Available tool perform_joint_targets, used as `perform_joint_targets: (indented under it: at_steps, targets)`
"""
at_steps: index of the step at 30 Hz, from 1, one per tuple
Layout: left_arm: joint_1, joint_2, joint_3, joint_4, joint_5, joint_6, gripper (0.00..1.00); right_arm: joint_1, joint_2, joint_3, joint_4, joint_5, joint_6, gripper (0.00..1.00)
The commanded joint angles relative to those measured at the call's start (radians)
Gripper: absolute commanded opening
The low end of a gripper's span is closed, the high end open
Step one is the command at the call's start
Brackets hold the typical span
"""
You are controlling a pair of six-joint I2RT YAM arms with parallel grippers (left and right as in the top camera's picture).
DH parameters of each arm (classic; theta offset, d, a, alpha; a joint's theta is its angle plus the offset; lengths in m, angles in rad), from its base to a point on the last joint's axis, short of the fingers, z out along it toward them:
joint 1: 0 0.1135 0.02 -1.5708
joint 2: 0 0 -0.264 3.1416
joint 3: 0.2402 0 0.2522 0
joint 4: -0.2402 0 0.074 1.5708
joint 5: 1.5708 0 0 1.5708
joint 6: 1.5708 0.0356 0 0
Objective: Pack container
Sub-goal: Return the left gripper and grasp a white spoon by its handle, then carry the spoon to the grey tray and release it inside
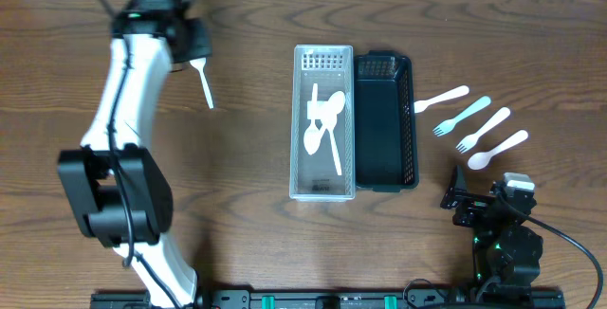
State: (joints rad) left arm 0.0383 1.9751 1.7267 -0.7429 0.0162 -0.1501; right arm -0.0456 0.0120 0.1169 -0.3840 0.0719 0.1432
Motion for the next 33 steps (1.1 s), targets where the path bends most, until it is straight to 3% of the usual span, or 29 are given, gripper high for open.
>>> perform_joint_targets:
  at_steps: [1, 11, 19, 33]
  targets:
    - [0.053, 0.097, -0.003, 0.003, -0.015, -0.026, 0.55, -0.006, -0.006, -0.002, -0.001, 0.006, -0.01, 0.99]
    - [0.04, 0.22, -0.003, 0.14, 0.01, 0.044, 0.54, -0.006, -0.006, -0.002, -0.001, 0.006, -0.01, 0.99]
    - [0.021, 0.289, -0.003, 0.134, 0.01, 0.028, 0.48, -0.006, -0.006, -0.002, -0.001, 0.006, -0.01, 0.99]
    - [-0.003, 0.317, -0.003, 0.124, 0.009, 0.018, 0.47, -0.006, -0.006, -0.002, -0.001, 0.006, -0.01, 0.99]
